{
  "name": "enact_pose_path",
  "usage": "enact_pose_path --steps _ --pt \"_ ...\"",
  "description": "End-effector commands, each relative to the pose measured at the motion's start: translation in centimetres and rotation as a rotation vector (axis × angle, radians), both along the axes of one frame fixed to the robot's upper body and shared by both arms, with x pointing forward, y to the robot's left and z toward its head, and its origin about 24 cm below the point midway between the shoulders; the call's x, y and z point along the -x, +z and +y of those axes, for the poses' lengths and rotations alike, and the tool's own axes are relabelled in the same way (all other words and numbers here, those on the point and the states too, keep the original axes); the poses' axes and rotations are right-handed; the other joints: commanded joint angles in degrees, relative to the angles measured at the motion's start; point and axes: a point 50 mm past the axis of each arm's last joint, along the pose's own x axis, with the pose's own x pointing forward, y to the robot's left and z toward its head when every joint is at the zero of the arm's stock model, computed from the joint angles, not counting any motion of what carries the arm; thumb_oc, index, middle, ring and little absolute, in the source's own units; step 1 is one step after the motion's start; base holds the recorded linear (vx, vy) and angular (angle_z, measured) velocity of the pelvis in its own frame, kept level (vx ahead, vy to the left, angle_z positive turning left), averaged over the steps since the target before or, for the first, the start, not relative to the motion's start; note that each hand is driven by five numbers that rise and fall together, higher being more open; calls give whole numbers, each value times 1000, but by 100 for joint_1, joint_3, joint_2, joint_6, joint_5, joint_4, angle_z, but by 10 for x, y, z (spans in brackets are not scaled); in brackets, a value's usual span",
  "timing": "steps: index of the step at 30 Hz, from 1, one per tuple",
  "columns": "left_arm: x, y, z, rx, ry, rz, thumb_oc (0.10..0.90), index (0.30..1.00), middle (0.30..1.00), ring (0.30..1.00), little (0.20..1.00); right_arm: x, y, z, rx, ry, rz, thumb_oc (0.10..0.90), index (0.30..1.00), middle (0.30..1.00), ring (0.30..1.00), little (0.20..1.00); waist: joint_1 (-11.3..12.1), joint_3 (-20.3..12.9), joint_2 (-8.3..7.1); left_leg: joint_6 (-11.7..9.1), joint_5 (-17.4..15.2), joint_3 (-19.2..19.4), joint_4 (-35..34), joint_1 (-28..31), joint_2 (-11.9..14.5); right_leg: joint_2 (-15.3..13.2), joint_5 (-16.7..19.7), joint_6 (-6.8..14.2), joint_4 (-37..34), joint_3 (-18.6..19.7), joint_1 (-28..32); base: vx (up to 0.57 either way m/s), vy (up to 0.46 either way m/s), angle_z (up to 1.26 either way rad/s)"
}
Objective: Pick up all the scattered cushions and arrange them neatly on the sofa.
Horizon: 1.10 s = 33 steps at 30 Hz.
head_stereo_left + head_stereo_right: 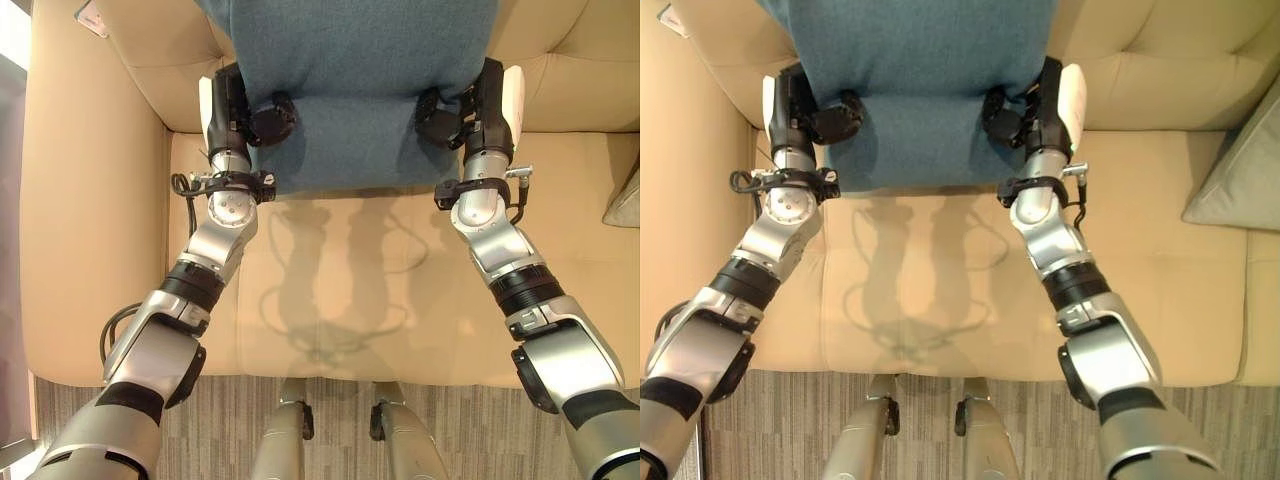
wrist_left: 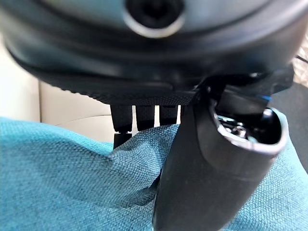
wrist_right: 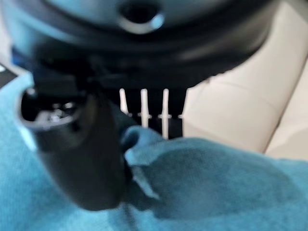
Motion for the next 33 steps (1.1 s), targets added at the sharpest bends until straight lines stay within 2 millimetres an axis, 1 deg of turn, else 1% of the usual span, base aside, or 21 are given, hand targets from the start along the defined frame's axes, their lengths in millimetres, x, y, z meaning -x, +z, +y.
enact_pose_path --steps 1,6,8,10,11,12,13,14,16,20,21,22,23,24,25,26,28,29,31,32,33 --pt "19 90 -36 -108 -88 -368 400 300 300 300 300 17 85 35 58 92 -358 400 300 300 300 300 -4 -335 -271 -194 -568 22 0 96 -344 -142 -532 497 17 375 -321 0 0 0" --pt "16 96 -39 -111 -92 -355 400 300 300 300 300 11 90 32 79 72 -317 400 300 300 300 300 16 -296 -254 -191 -510 -19 0 -224 -367 -121 -482 524 15 397 -636 -4 -21 4" --pt "14 94 -34 -115 -83 -336 400 300 300 300 300 7 86 26 99 53 -270 400 300 300 300 300 40 -274 -254 -190 -488 -34 0 -342 -369 -112 -468 530 15 386 -769 -1 -26 4" --pt "13 93 -34 -114 -83 -329 400 300 300 300 300 5 85 24 104 49 -256 400 300 300 300 300 43 -276 -249 -190 -480 -41 0 -382 -375 -105 -463 531 15 386 -814 0 0 0" --pt "12 90 -33 -113 -85 -313 400 300 300 300 300 2 80 23 96 54 -220 435 352 352 352 352 36 -261 -248 -189 -462 -46 0 -427 -381 -92 -454 526 15 396 -860 -1 -10 -3" --pt "12 90 -33 -113 -85 -314 458 387 387 387 387 2 80 23 96 54 -220 519 479 479 479 479 36 -263 -247 -189 -462 -46 0 -430 -381 -92 -454 526 15 396 -863 0 0 0" --pt "11 89 -32 -121 -83 -307 569 554 554 554 554 0 77 21 91 52 -200 579 568 568 568 568 33 -257 -247 -187 -463 -52 0 -442 -389 -85 -450 525 15 399 -885 0 0 0" --pt "10 88 -30 -132 -74 -297 800 900 900 900 900 -2 72 20 91 53 -174 800 900 900 900 900 31 -261 -250 -189 -465 -51 0 -461 -394 -81 -439 522 15 402 -908 0 0 0" --pt "10 87 -28 -132 -69 -294 800 900 900 900 900 -2 71 19 90 54 -165 800 900 900 900 900 25 -257 -247 -189 -465 -49 0 -469 -396 -81 -437 522 15 408 -918 0 0 0" --pt "10 80 -18 -163 -48 -278 800 900 900 900 900 -4 53 12 85 57 -119 800 900 900 900 900 14 -266 -236 -196 -470 -30 0 -429 -405 -64 -446 517 15 400 -884 -4 -6 -3" --pt "9 75 -12 -180 -53 -258 800 900 900 900 900 -4 46 8 91 58 -97 800 900 900 900 900 4 -289 -233 -199 -483 -28 0 -388 -417 -67 -439 519 15 399 -845 0 0 0" --pt "8 69 -1 -213 -44 -236 800 900 900 900 900 -4 39 -1 99 49 -68 800 900 900 900 900 1 -320 -221 -208 -493 -10 0 -335 -417 -77 -442 522 15 385 -802 0 0 0" --pt "8 69 -1 -213 -45 -236 800 900 900 900 900 -4 39 -1 99 49 -68 800 900 900 900 900 1 -320 -222 -208 -493 -10 0 -332 -417 -77 -443 522 15 385 -799 0 0 0" --pt "8 66 8 -219 -28 -220 800 900 900 900 900 -4 35 -7 106 43 -51 800 900 900 900 900 2 -336 -220 -213 -497 0 0 -303 -414 -84 -444 520 15 381 -772 0 0 0" --pt "7 59 25 -214 4 -189 800 900 900 900 900 -3 30 -19 126 24 -24 800 900 900 900 900 1 -357 -226 -222 -510 9 0 -243 -411 -94 -452 520 15 378 -714 0 0 0" --pt "7 59 25 -213 4 -188 800 900 900 900 900 -3 30 -19 126 25 -24 800 900 900 900 900 0 -356 -224 -222 -510 8 0 -239 -411 -94 -453 520 15 378 -710 0 0 0" --pt "7 50 44 -201 40 -158 800 900 900 900 900 0 25 -34 136 -2 1 800 900 900 900 900 -5 -376 -231 -242 -518 39 0 -174 -403 -107 -458 522 15 345 -624 0 0 0" --pt "9 39 61 -184 72 -128 800 900 900 900 900 4 18 -53 131 -35 22 800 900 900 900 900 -13 -394 -239 -254 -528 71 0 -120 -406 -112 -461 521 15 323 -565 0 0 0" --pt "9 39 61 -184 71 -127 800 900 900 900 900 4 17 -53 131 -35 23 800 900 900 900 900 -12 -395 -238 -254 -529 71 0 -116 -406 -112 -462 521 15 322 -561 0 0 0" --pt "13 22 79 -156 95 -90 800 900 900 900 900 12 2 -73 76 -61 44 800 900 900 900 900 -34 -437 -257 -266 -550 96 0 -19 -400 -112 -479 523 15 287 -459 0 0 0" --pt "19 -1 93 -104 109 -49 800 900 900 900 900 22 -19 -92 12 -91 72 800 900 900 900 900 -50 -485 -277 -272 -583 108 0 91 -387 -122 -504 516 15 263 -342 6 -12 3"
